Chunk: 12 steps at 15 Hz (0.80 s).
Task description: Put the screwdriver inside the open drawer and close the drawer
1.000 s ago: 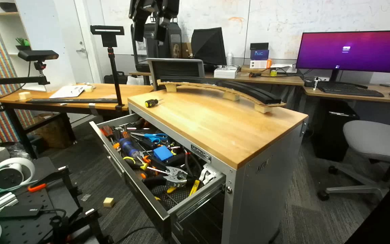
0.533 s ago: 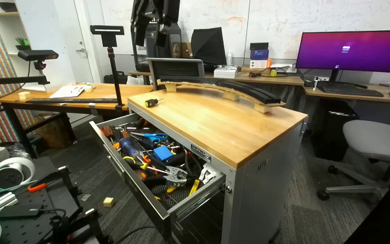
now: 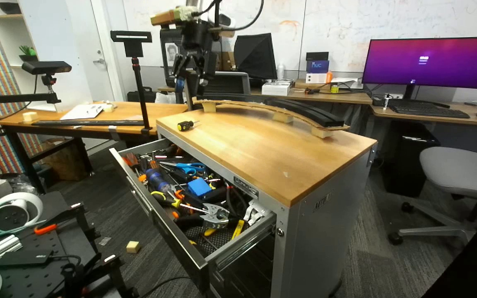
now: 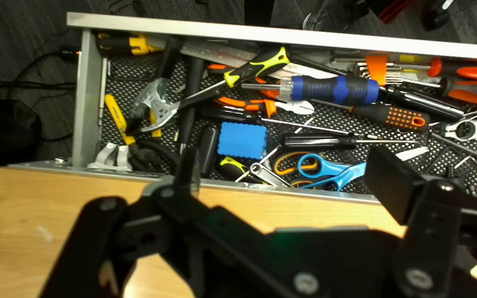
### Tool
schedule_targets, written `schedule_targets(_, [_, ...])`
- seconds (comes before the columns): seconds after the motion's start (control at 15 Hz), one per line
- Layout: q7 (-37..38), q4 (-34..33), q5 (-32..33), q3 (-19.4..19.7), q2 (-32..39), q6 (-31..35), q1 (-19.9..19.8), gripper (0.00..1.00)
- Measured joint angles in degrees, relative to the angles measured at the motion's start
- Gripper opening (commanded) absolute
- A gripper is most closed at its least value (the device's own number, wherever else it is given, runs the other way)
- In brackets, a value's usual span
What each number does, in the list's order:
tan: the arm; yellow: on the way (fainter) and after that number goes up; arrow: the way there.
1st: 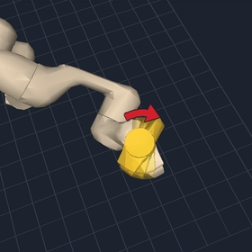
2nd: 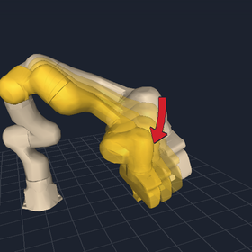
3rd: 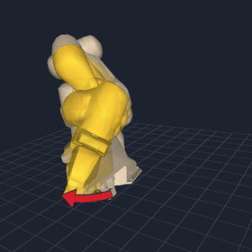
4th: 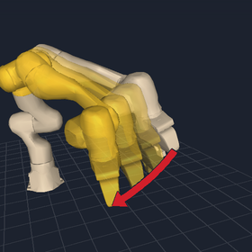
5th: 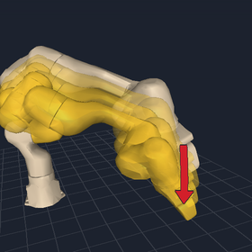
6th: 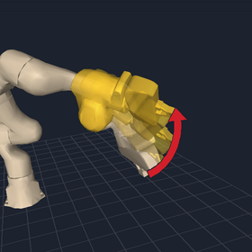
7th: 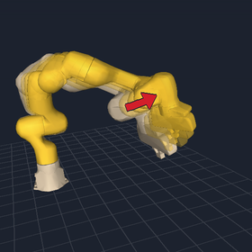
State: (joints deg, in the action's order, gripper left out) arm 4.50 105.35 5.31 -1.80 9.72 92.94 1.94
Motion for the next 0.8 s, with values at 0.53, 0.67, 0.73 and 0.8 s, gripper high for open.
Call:
schedule_targets(0.53, [0.74,-17.61,-3.34,-2.76,21.42,0.44,4.31,1.0])
schedule_targets(0.67, [-0.87,-20.76,-5.11,-3.38,24.14,-1.37,4.42,1.0])
schedule_targets(0.73, [-1.88,-22.0,-5.9,-3.75,25.04,-2.26,4.43,1.0])
schedule_targets(0.8, [-2.85,-22.96,-6.54,-4.14,25.68,-2.96,4.46,1.0])
